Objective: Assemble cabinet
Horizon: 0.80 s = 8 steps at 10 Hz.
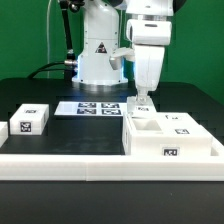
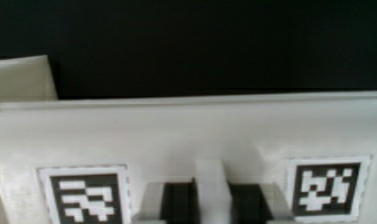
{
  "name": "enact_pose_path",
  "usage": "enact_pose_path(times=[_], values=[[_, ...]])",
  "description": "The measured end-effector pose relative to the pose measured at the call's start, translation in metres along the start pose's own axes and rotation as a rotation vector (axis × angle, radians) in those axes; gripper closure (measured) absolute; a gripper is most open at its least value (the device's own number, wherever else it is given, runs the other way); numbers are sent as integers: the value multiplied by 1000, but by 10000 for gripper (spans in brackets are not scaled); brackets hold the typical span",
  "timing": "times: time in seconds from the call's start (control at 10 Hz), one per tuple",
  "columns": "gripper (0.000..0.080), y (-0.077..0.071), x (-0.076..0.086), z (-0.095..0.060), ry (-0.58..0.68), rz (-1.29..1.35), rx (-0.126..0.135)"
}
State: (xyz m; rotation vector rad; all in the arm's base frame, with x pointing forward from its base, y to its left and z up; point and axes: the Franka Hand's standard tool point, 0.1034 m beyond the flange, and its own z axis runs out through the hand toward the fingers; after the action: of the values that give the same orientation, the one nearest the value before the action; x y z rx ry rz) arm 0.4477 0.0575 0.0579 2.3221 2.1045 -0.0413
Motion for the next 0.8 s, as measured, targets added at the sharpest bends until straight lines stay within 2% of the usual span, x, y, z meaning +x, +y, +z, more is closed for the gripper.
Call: enact_pose_path(times=[0.8], values=[[729,1,-4,1,-1,-16,0]])
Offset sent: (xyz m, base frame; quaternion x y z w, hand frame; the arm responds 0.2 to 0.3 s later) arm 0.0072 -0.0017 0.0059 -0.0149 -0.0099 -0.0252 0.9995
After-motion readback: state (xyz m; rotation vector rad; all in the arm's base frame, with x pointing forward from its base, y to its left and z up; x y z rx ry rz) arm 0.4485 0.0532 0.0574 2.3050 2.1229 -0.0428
